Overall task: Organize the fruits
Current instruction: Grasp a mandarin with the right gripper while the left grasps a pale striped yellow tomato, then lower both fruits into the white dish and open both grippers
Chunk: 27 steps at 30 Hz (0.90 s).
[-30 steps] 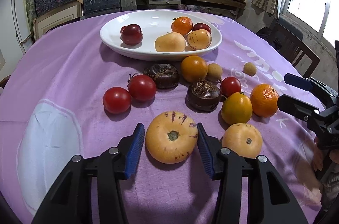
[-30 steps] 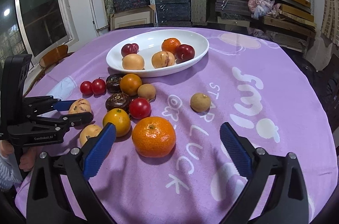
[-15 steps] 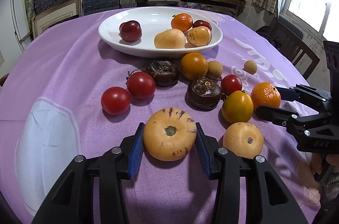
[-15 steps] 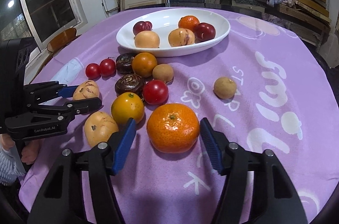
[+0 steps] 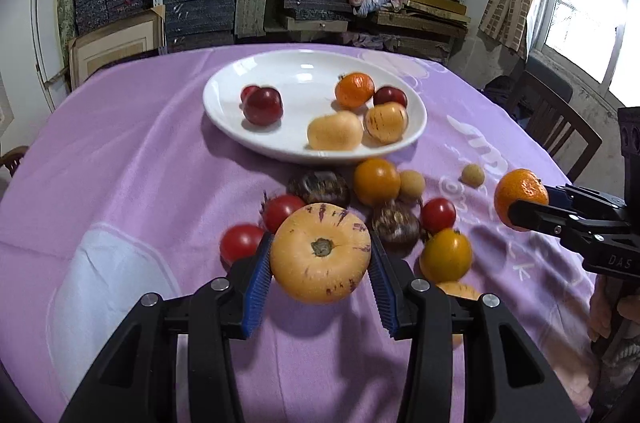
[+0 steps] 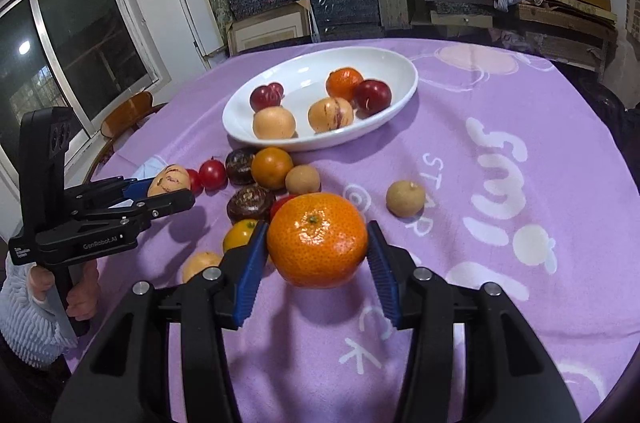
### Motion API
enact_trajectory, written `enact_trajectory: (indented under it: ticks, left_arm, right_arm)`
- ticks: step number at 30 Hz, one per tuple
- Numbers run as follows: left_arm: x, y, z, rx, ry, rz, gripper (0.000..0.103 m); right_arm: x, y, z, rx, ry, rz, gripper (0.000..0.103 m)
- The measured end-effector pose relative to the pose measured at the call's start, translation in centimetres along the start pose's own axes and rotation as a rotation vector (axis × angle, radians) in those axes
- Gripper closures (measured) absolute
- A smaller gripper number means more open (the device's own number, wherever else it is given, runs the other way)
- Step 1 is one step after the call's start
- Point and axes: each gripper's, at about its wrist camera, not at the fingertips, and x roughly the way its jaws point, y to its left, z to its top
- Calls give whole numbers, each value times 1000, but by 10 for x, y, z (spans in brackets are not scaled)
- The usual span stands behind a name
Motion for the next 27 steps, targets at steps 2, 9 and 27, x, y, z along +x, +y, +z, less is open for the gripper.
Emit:
enact_trajectory:
  ticks: [2, 9, 27]
  left_arm:
    - [0, 4, 25, -4, -22, 7, 57]
    - [44, 23, 84, -84, 14, 17, 57]
    - [106, 39, 93, -128, 111, 13, 45]
  right_arm:
    - [-7, 0, 22, -20, -26, -35, 55]
    - [39, 2, 110, -20, -22, -75, 55]
    - [206, 13, 196, -19, 183, -167, 44]
